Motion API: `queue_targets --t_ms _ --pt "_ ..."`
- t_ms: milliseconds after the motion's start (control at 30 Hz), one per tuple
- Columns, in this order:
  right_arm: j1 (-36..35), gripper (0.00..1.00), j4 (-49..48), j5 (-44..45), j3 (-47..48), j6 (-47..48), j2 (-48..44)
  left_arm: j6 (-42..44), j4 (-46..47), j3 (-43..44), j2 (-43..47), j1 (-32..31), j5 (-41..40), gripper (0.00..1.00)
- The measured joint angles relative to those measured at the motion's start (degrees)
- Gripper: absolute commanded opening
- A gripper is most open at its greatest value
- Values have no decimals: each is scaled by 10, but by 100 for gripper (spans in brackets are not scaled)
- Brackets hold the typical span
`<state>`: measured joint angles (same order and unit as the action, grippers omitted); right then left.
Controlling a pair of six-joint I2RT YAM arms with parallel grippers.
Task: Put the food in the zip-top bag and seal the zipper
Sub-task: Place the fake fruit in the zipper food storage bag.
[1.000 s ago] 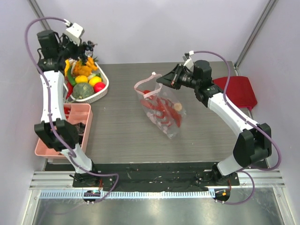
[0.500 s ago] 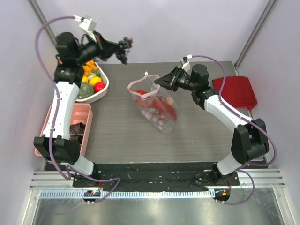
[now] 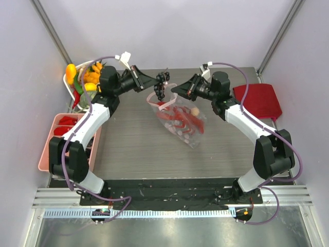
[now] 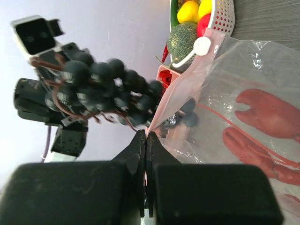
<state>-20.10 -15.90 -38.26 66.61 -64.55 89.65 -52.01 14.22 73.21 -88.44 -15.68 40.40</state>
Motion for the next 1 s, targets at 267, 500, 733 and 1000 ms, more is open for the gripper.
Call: queue_targets --t_ms 267,500,733,1000 --pt "0 1 -7 -5 6 -15 0 -27 16 -34 0 -32 -5 0" --pt "0 1 -14 -9 33 -20 0 66 -107 -17 6 -50 -24 16" --pt "0 1 -24 -14 37 -26 0 249 -347 137 -9 -63 -57 86" --pt "1 1 -30 -19 37 -30 0 446 -544 382 -20 13 -55 95"
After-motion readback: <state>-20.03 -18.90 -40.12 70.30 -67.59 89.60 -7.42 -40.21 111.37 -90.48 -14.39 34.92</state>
